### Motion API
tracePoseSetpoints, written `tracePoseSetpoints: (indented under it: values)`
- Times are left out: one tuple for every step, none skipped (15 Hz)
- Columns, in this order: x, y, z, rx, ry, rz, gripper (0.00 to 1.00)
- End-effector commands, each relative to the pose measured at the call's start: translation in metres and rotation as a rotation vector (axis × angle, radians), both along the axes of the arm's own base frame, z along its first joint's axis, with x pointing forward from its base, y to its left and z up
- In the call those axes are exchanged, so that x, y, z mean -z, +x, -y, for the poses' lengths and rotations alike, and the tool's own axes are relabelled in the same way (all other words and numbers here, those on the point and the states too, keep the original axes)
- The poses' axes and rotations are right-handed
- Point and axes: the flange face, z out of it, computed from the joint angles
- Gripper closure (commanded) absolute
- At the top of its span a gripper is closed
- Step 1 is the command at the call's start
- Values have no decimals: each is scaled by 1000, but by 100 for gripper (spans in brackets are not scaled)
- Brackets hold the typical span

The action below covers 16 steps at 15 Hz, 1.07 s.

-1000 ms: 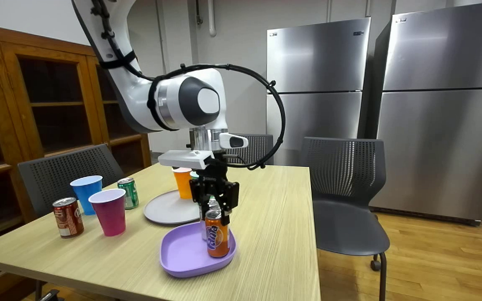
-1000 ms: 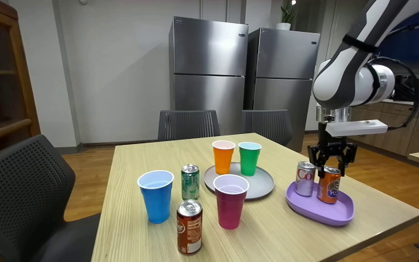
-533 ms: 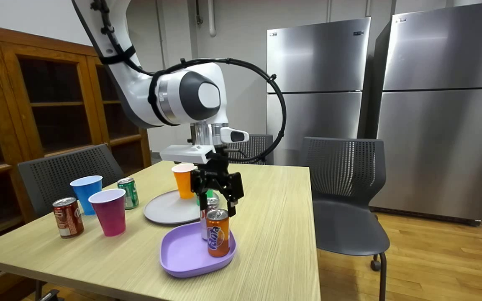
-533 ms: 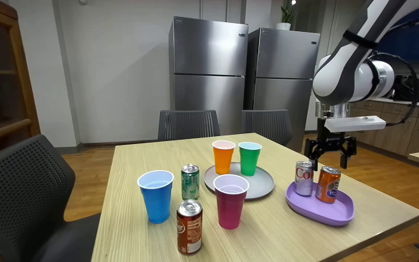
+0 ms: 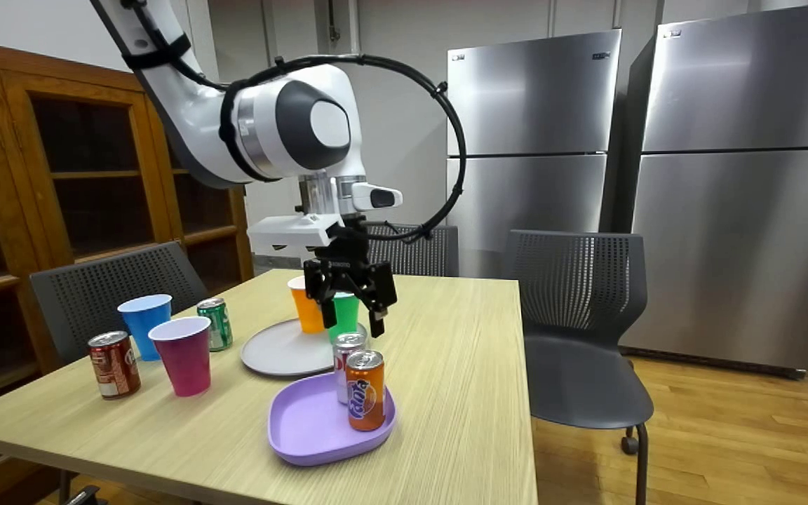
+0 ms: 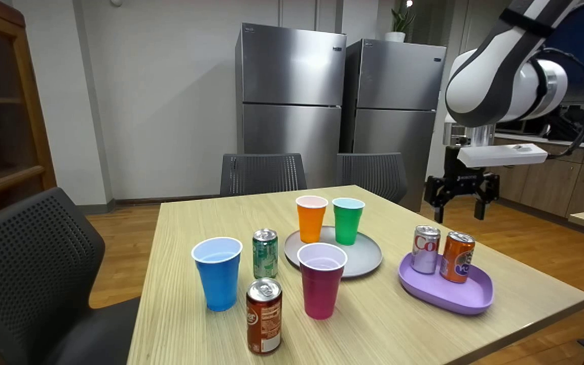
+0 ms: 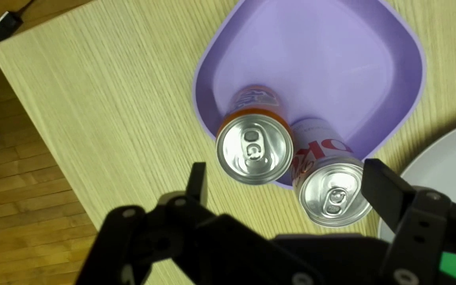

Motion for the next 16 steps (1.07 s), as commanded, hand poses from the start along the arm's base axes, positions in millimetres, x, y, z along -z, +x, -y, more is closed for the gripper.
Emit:
tracePoseSetpoints:
  values:
    - [-24, -24, -22, -10, -14, 45, 0]
    - [-28, -28, -27, -16, -15, 51, 0]
    - [-32, -31, -34, -24, -13, 58, 0]
    - [-35, -34, -41, -32, -11, 65, 0]
    - [-39, -37, -50, -44, -9, 72, 0]
    - [-42, -39, -59, -59, -7, 78, 0]
    - [-45, -41, -69, -75, -6, 83, 0]
    - [-48, -42, -78, -94, -5, 88, 0]
    - [-51, -42, -89, -111, -6, 93, 0]
    - [-54, -43, -100, -133, -6, 98, 0]
    - [-57, -43, -111, -154, -5, 103, 0]
    - [-59, -42, -123, -179, -3, 107, 0]
    - [-62, -40, -136, -203, -2, 111, 0]
    - [-63, -39, -146, -223, -1, 115, 0]
    - [-63, -38, -156, -244, 4, 118, 0]
    - [-63, -37, -166, -267, 13, 118, 0]
